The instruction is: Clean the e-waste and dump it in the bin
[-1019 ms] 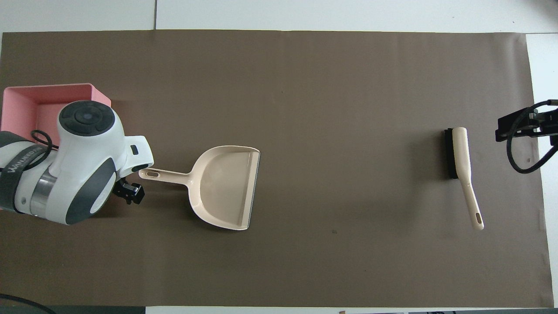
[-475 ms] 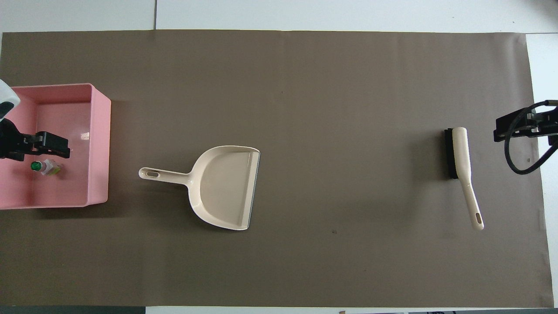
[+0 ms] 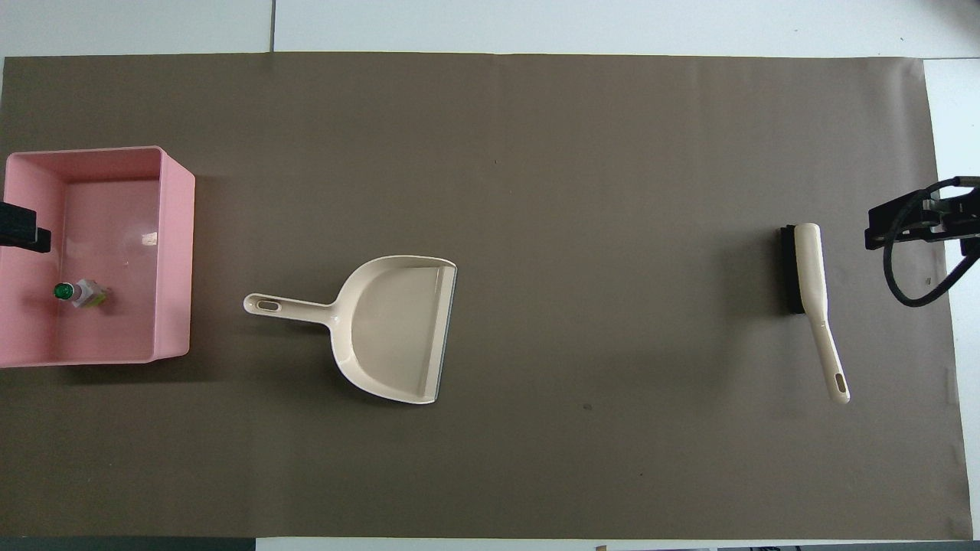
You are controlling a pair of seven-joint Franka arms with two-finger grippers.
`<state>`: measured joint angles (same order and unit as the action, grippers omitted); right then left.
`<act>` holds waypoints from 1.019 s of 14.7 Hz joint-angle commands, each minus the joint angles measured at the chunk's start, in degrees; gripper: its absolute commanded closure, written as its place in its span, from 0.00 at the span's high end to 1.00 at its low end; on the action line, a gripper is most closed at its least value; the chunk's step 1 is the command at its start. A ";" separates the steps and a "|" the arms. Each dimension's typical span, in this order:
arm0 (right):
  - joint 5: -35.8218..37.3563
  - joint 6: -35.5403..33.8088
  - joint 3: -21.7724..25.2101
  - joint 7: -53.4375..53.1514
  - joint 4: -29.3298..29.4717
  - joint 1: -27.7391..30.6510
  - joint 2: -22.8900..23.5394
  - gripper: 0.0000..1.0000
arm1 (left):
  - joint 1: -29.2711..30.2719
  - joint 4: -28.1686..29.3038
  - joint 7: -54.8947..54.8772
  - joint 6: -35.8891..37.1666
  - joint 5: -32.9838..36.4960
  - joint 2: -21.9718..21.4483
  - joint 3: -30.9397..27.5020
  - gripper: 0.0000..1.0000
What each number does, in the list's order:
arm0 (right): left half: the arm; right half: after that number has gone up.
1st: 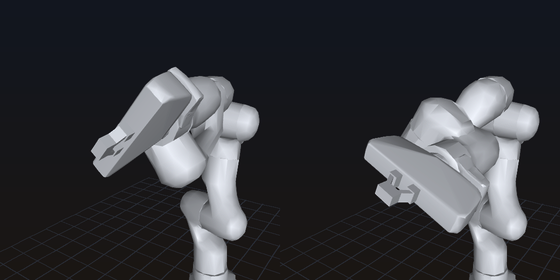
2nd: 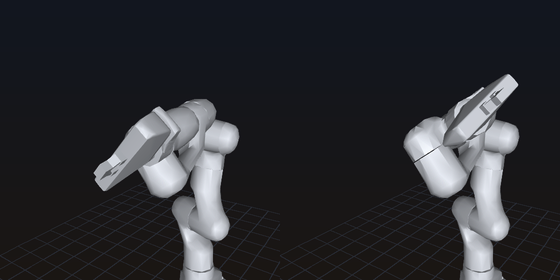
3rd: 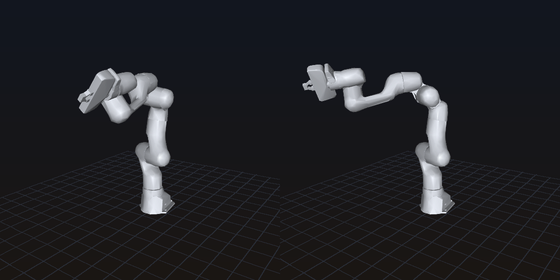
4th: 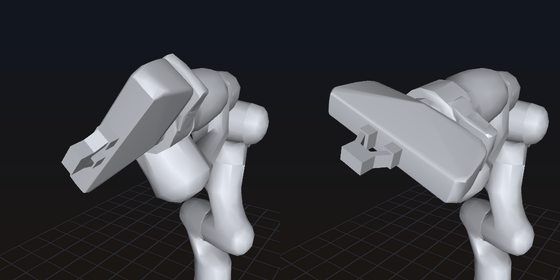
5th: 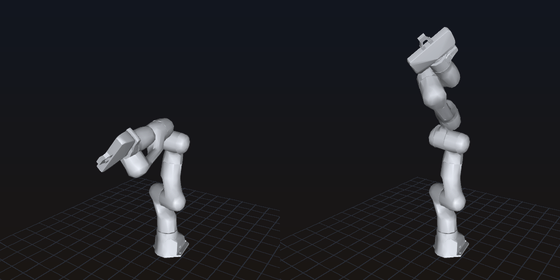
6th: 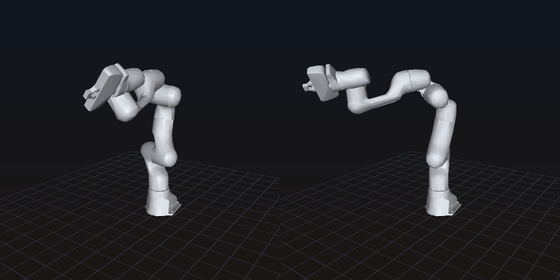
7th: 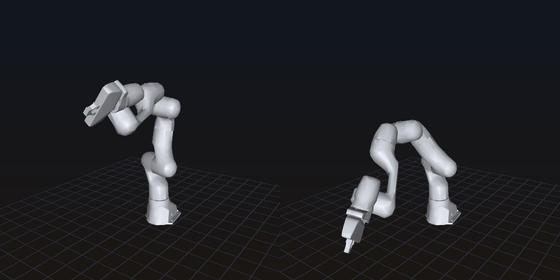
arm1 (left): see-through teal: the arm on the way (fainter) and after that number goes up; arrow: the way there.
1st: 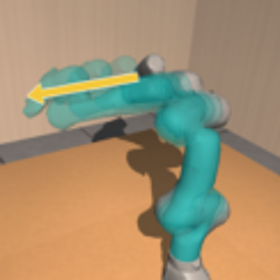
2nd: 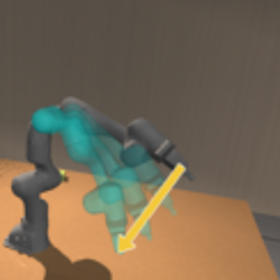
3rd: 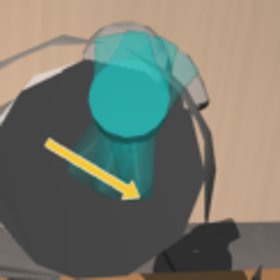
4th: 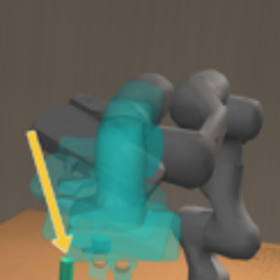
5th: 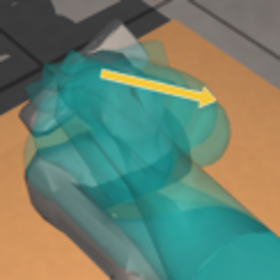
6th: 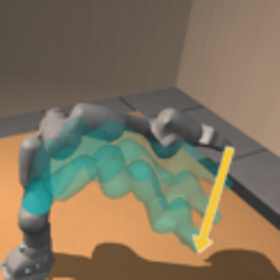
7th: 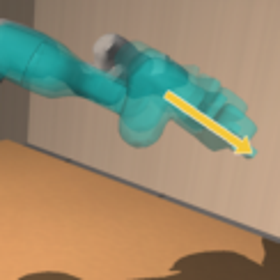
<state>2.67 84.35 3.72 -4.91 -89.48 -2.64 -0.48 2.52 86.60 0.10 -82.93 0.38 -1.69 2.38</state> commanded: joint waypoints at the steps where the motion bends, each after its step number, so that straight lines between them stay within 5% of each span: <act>1: -0.21 0.11 0.15 0.08 -1.49 -0.17 -1.28 0.99 | 0.12 -0.04 0.16 2.60 -0.47 0.55 0.09 0.98; 15: -2.05 0.11 0.15 0.25 -1.49 -0.08 -1.54 0.99 | 0.20 2.08 0.16 -0.48 -0.47 -0.33 0.09 0.98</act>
<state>1.51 84.33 3.71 -4.91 -89.54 -2.66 -0.83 2.52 87.45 0.10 -82.39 0.38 -1.18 2.37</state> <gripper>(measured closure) 0.004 0.018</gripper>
